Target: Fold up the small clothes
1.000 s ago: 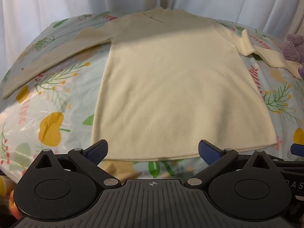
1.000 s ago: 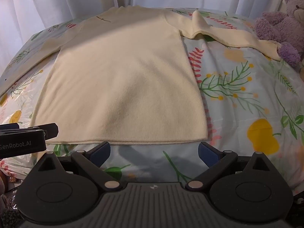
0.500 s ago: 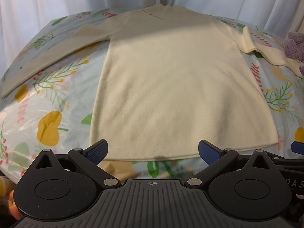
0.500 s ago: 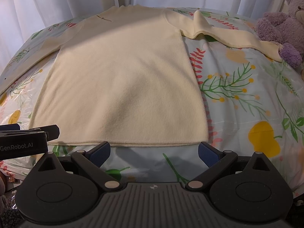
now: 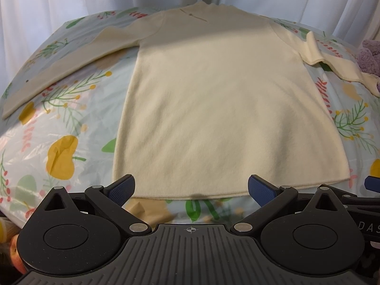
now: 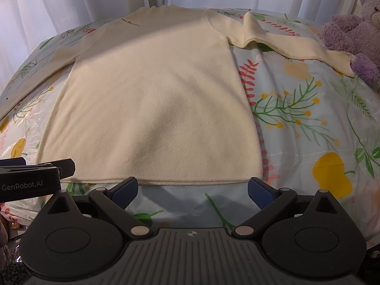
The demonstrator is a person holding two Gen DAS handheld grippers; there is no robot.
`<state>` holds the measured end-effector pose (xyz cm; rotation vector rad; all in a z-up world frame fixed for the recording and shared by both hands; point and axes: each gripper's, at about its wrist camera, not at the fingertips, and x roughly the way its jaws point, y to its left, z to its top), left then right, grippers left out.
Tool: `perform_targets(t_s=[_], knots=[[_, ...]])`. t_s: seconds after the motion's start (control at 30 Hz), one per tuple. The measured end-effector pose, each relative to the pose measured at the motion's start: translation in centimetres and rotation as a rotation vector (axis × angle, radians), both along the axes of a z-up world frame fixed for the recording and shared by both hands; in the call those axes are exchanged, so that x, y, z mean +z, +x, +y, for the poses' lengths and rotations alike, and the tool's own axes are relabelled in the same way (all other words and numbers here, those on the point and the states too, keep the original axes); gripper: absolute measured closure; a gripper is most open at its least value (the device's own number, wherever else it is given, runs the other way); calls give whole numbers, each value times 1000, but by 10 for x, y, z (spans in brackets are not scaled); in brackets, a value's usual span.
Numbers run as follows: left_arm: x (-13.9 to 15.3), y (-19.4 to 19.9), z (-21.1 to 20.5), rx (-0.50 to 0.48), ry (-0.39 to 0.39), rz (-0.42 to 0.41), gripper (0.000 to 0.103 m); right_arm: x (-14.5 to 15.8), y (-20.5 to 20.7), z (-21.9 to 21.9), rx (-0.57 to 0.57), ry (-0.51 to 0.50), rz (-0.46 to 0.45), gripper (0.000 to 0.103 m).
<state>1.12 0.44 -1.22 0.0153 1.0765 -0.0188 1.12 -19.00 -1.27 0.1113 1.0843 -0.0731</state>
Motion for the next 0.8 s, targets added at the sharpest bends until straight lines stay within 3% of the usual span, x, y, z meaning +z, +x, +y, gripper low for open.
perform_targets(t_s=[0.8], knots=[[0, 0, 0, 7, -3, 10, 0, 1, -2, -1, 0, -4, -6, 4]])
